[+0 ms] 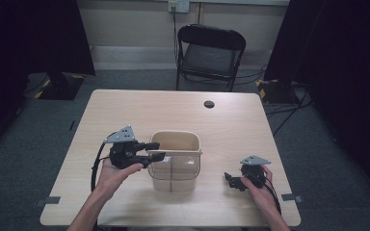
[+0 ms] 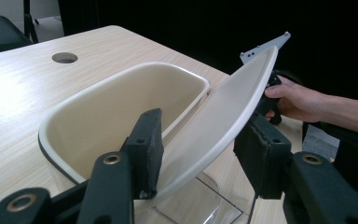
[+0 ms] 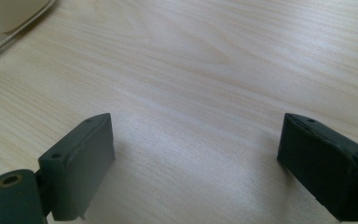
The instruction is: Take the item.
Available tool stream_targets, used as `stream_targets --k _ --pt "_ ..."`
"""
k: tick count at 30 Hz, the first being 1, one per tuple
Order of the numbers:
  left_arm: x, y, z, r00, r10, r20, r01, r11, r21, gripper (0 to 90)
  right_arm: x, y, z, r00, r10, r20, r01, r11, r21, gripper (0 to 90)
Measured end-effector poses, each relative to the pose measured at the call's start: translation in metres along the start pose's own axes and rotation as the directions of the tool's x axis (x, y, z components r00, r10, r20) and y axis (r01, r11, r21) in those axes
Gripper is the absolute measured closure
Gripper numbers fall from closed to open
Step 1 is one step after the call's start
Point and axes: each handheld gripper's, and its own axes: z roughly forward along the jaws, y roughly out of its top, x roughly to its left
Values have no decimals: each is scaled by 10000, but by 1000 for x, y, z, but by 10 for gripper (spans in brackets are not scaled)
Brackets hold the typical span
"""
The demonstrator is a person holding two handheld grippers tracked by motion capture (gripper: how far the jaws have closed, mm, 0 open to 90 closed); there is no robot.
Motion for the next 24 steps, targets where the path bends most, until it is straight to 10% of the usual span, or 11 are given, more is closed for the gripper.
stream_targets --k 24 --pt "9 5 6 9995 -313 29 313 9994 112 555 0 0 0 10000 -1 -3 1 10000 -1 99"
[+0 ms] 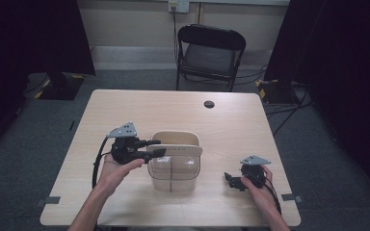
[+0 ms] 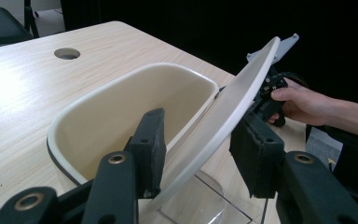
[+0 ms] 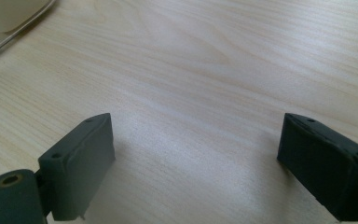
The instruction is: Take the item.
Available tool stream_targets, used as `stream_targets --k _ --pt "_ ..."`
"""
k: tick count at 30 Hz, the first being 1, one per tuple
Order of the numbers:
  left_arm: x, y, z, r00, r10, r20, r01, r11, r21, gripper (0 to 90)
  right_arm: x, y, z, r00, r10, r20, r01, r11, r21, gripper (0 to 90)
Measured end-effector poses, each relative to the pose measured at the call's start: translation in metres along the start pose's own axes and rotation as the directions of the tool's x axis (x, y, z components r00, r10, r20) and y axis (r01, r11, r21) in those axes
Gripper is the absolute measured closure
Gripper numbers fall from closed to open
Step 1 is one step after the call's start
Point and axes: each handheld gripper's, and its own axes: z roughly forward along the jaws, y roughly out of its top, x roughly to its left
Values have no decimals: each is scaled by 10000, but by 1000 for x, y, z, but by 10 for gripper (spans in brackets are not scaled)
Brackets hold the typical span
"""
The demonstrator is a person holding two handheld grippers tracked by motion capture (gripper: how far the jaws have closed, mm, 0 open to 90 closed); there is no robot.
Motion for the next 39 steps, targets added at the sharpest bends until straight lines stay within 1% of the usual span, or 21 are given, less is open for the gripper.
stream_targets --k 8,9,23,25,35,38,39 --pt "2 0 0 10000 -19 -20 19 10000 -20 557 0 0 0 10000 0 -1 0 10000 -1 99" --pt "2 0 0 10000 -76 -16 76 10000 -33 558 0 0 0 10000 0 -1 0 10000 -2 99" --pt "2 0 0 10000 3 -79 -3 10000 -18 559 0 0 0 10000 1 -1 -1 10000 -2 100" --pt "2 0 1 10000 -55 -62 55 10000 -35 559 0 0 0 10000 1 4 0 10000 -3 100" --pt "2 0 0 10000 -8 -63 8 10000 -36 558 0 0 0 10000 -1 4 1 10000 -5 99" --pt "1 0 1 9999 -40 -94 40 10000 -18 559 0 0 0 10000 2 9 -2 10000 -11 100" --pt "1 0 2 9999 -20 -134 20 10000 53 559 0 0 0 10000 1 10 -1 10000 -10 100"
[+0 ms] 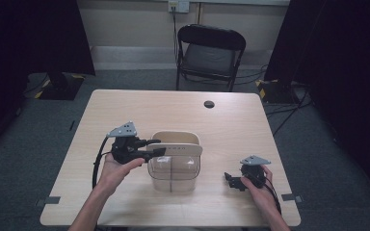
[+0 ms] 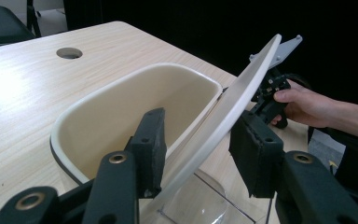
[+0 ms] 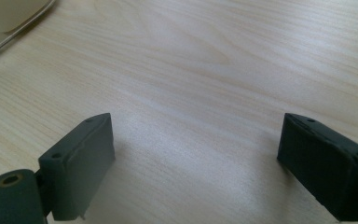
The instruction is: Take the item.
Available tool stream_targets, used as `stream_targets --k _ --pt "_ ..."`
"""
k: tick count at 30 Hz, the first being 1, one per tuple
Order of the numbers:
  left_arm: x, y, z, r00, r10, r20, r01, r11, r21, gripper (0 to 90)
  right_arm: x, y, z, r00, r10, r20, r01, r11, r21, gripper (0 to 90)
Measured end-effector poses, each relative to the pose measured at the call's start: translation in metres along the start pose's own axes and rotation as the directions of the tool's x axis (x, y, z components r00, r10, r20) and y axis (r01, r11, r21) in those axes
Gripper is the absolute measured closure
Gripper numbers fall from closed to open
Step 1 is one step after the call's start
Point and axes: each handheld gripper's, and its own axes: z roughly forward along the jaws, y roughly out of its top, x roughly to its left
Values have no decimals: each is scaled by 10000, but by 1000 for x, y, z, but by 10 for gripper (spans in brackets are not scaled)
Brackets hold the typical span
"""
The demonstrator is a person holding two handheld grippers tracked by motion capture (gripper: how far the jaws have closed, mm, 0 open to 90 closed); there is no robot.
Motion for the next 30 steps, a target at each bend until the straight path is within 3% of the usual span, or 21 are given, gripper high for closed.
stream_targets --k 30 --pt "-1 1 3 10000 80 43 -80 9999 70 581 0 0 0 10000 2 -1 -2 10000 -1 100"
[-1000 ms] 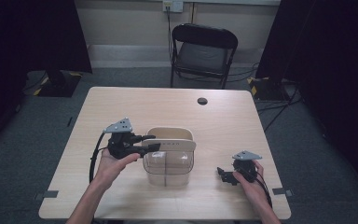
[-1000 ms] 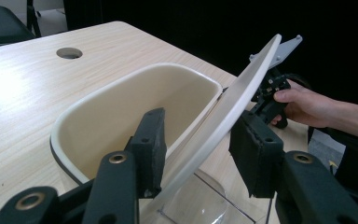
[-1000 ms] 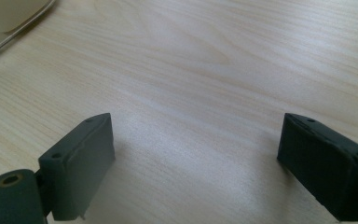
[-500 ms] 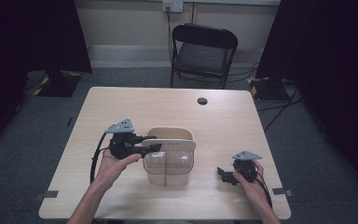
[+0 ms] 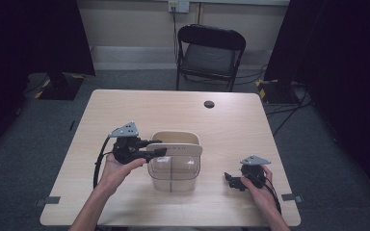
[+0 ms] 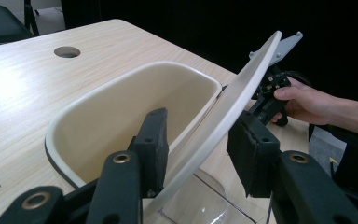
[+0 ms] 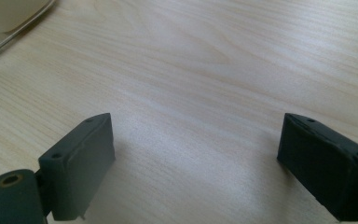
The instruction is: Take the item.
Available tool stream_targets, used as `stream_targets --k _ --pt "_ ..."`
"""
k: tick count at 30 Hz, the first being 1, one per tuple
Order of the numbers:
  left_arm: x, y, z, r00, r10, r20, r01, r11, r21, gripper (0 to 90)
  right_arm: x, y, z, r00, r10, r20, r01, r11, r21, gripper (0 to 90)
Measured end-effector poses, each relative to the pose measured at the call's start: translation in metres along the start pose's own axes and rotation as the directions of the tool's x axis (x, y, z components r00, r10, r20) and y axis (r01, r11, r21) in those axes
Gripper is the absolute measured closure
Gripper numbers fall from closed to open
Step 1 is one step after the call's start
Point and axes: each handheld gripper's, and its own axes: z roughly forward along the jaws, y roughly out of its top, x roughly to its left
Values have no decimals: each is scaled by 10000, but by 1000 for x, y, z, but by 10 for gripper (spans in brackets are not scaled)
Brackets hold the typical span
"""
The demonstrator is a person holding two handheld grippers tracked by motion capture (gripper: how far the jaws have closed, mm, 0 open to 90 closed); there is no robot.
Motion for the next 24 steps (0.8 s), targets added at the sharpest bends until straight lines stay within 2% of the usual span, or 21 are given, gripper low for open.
stream_targets --k 24 --pt "1 0 0 10000 -40 84 40 10000 -77 585 0 0 0 10000 -1 -1 1 10000 1 100"
